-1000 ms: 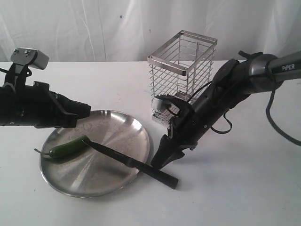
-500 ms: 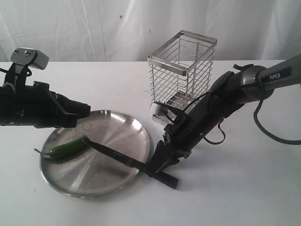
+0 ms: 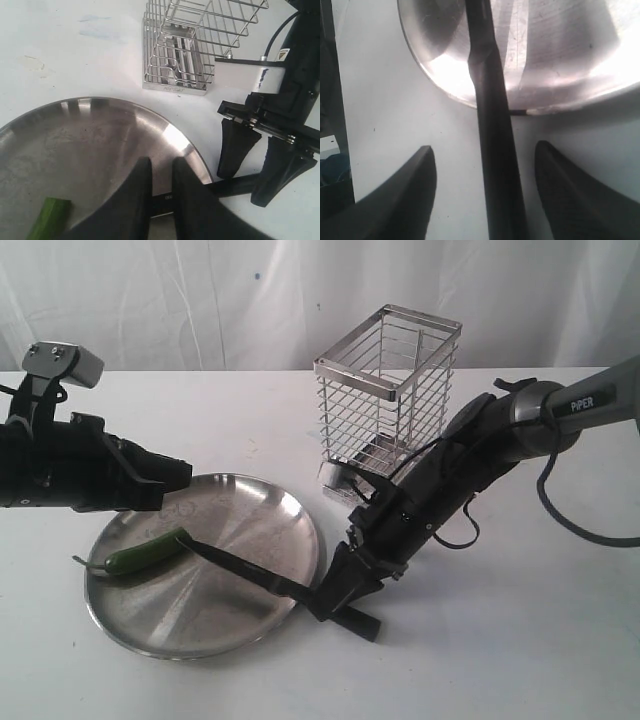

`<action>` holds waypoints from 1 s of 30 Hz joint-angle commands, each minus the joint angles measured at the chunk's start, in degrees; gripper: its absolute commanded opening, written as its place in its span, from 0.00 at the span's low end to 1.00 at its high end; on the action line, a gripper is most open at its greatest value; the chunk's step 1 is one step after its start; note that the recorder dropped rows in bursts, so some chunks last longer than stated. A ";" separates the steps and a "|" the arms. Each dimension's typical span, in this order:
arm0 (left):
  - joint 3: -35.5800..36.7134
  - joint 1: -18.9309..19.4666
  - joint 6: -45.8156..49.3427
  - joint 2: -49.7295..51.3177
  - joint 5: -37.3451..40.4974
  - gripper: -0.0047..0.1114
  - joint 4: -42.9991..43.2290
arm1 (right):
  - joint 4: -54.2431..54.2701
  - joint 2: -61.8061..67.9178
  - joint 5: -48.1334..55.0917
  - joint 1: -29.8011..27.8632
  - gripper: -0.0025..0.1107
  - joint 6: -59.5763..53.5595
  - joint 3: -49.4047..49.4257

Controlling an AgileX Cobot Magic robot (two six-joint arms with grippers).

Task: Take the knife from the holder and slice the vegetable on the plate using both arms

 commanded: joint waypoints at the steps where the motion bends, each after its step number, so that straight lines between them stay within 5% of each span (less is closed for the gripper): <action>1: 0.47 -0.02 -0.22 -0.14 0.47 0.22 -0.92 | -3.54 1.24 0.02 -0.58 0.51 1.67 0.23; 25: 0.47 -0.02 -0.22 -0.14 0.47 0.22 -0.92 | -7.65 1.84 0.02 -0.07 0.51 7.05 2.35; 30: 0.47 -0.02 -0.22 -0.14 0.49 0.22 -1.17 | -7.50 1.84 0.02 1.03 0.44 7.05 2.85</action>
